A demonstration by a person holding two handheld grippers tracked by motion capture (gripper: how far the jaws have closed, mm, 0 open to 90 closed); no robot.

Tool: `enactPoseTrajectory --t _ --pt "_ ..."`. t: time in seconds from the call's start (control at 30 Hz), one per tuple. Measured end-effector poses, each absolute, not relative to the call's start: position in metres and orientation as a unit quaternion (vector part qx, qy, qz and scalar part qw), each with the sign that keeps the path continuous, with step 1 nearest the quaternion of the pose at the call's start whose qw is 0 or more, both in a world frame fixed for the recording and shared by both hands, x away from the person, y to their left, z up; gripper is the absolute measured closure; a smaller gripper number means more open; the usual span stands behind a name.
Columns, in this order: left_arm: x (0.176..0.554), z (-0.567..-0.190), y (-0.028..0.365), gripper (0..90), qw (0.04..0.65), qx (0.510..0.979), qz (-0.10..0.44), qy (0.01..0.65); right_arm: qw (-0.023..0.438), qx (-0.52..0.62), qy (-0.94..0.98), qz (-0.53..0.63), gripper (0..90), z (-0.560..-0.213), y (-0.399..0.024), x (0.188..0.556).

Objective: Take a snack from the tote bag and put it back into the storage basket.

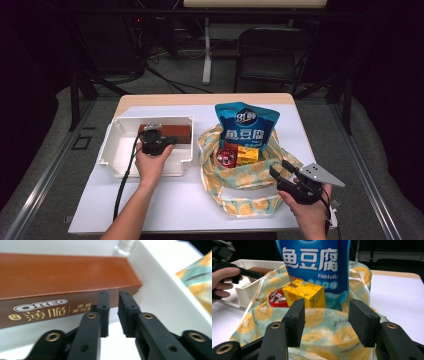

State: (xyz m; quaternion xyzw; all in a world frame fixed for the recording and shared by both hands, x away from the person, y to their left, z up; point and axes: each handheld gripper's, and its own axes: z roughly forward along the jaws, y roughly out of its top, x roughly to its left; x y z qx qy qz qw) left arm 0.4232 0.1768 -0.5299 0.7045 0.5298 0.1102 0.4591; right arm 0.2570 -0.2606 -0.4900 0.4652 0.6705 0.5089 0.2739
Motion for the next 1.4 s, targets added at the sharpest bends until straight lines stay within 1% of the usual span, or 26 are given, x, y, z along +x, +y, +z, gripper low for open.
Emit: enactPoseTrajectory --t 0.03,0.07,0.1,0.23,0.33,0.4,0.5,0.53,0.57,0.6,0.63,0.73,0.77,0.8,0.9,0.97,1.03,1.1,1.2,1.4 --pt "0.42 -0.527 0.179 67.4 0.468 0.703 0.112 0.524 0.276 0.468 0.671 0.505 46.7 -0.487 -0.259 0.261" --pt "0.416 -0.525 0.181 63.4 0.474 0.704 0.115 0.516 0.276 0.47 0.671 0.502 46.5 -0.486 -0.258 0.262" --pt "0.411 -0.522 0.182 63.4 0.476 0.704 0.125 0.512 0.276 0.47 0.671 0.502 46.5 -0.486 -0.258 0.262" --pt "0.393 -0.513 0.19 52.7 0.491 0.704 0.147 0.492 0.269 0.467 0.674 0.505 44.2 -0.48 -0.257 0.272" --pt "0.376 -0.506 0.197 52.5 0.51 0.697 0.161 0.478 0.27 0.464 0.674 0.507 43.5 -0.478 -0.256 0.276" --pt "0.366 -0.504 0.201 48.8 0.52 0.697 0.151 0.47 0.272 0.463 0.676 0.504 42.5 -0.476 -0.256 0.281" --pt "0.351 -0.5 0.203 37.4 0.522 0.703 0.156 0.458 0.281 0.461 0.68 0.497 40.7 -0.475 -0.254 0.29" --pt "0.346 -0.498 0.204 37.4 0.524 0.705 0.155 0.453 0.281 0.461 0.679 0.498 40.3 -0.474 -0.254 0.292" --pt "0.341 -0.497 0.206 33.6 0.53 0.703 0.153 0.449 0.282 0.459 0.68 0.497 39.5 -0.473 -0.254 0.298" --pt "0.337 -0.495 0.207 33.6 0.536 0.703 0.149 0.444 0.282 0.459 0.68 0.497 39.5 -0.473 -0.254 0.298" --pt "0.332 -0.494 0.209 31.6 0.538 0.704 0.15 0.439 0.283 0.459 0.68 0.497 39.2 -0.473 -0.253 0.3" --pt "0.318 -0.491 0.213 24.9 0.544 0.704 0.168 0.426 0.282 0.458 0.683 0.494 38.2 -0.472 -0.252 0.308" --pt "0.314 -0.49 0.215 21.3 0.547 0.7 0.172 0.425 0.279 0.461 0.684 0.492 37.0 -0.473 -0.25 0.313" --pt "0.31 -0.489 0.216 21.3 0.548 0.7 0.175 0.423 0.279 0.461 0.684 0.492 37.0 -0.473 -0.25 0.313" --pt "0.302 -0.487 0.222 15.8 0.556 0.698 0.175 0.416 0.276 0.465 0.682 0.491 35.6 -0.473 -0.251 0.32" --pt "0.299 -0.487 0.226 14.5 0.56 0.695 0.174 0.416 0.277 0.468 0.679 0.494 34.8 -0.474 -0.251 0.325" --pt "0.298 -0.486 0.232 10.9 0.559 0.696 0.169 0.417 0.273 0.469 0.678 0.496 33.8 -0.474 -0.251 0.329" --pt "0.3 -0.487 0.237 5.0 0.555 0.694 0.165 0.427 0.273 0.47 0.679 0.493 32.5 -0.473 -0.25 0.334" --pt "0.303 -0.491 0.24 2.6 0.556 0.691 0.156 0.435 0.271 0.473 0.684 0.485 31.2 -0.472 -0.248 0.341" --pt "0.304 -0.494 0.239 3.4 0.556 0.694 0.145 0.433 0.265 0.471 0.686 0.487 30.5 -0.467 -0.244 0.355"
